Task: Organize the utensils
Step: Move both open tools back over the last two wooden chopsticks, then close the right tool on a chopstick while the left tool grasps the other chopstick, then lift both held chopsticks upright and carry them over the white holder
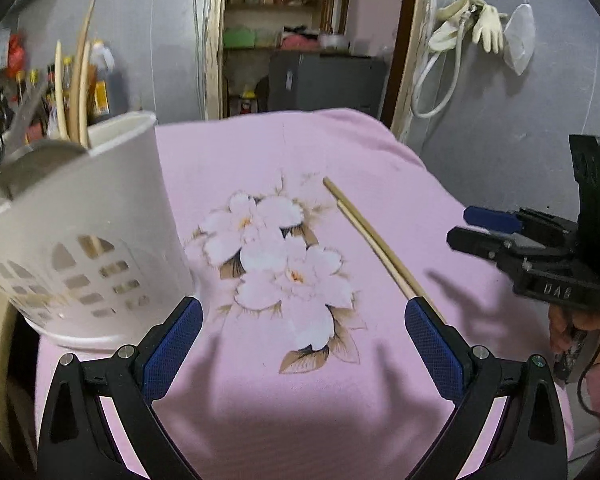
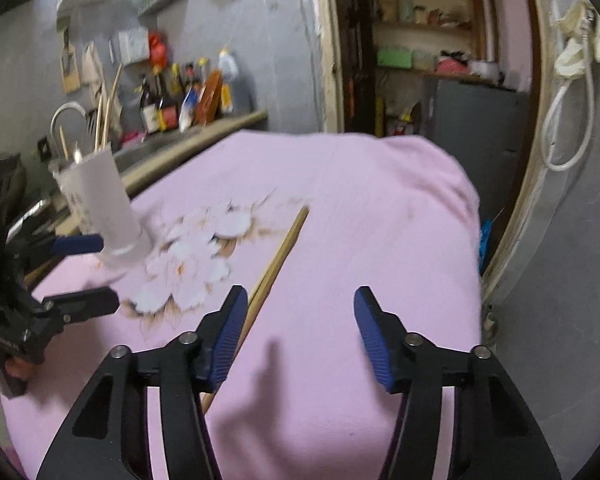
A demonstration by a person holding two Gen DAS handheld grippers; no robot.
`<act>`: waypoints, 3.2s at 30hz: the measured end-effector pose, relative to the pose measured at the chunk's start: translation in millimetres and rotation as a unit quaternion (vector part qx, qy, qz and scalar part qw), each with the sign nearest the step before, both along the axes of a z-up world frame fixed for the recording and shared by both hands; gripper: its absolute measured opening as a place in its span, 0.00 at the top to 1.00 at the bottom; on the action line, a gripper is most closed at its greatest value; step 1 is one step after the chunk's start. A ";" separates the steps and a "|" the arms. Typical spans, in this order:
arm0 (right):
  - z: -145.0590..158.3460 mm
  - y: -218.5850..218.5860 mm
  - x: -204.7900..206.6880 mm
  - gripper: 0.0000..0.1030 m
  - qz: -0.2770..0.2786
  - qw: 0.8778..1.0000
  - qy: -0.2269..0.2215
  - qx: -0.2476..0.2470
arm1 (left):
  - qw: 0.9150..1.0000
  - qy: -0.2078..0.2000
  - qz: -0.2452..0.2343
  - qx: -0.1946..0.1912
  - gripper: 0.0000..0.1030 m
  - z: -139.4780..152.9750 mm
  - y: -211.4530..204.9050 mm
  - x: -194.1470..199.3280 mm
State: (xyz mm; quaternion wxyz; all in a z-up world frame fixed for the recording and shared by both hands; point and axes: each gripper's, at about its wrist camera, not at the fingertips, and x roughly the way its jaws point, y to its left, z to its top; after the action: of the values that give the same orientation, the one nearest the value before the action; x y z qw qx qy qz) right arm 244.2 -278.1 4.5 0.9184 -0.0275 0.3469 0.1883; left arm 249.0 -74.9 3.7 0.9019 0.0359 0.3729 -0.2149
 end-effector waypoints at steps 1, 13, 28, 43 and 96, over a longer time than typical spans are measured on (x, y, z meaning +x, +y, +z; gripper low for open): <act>-2.2 3.0 1.0 0.51 0.005 1.000 0.006 -0.005 | 1.000 0.006 0.000 0.000 0.04 -1.8 0.2 2.3; -25.1 35.4 8.8 0.56 0.042 0.995 0.051 -0.079 | 0.998 0.059 0.026 0.006 0.08 -15.0 8.2 19.1; -29.0 27.1 29.0 0.89 0.010 0.990 0.038 -0.137 | 0.993 0.108 -0.020 -0.047 0.58 -8.1 -9.3 34.5; -21.6 -25.1 8.8 0.96 -0.050 0.990 0.041 -0.127 | 0.986 0.152 -0.052 -0.042 0.81 -21.2 -62.7 88.9; 121.3 109.2 -60.0 0.95 -0.101 0.903 -0.412 0.067 | 0.935 -0.304 0.117 -0.143 0.98 136.7 103.5 -54.5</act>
State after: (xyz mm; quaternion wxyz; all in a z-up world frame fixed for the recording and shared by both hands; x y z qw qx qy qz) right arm 184.2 -168.8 125.8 0.9931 -0.0065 -0.0753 0.0894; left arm 194.5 28.6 140.4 0.9865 -0.0740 0.0477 -0.1379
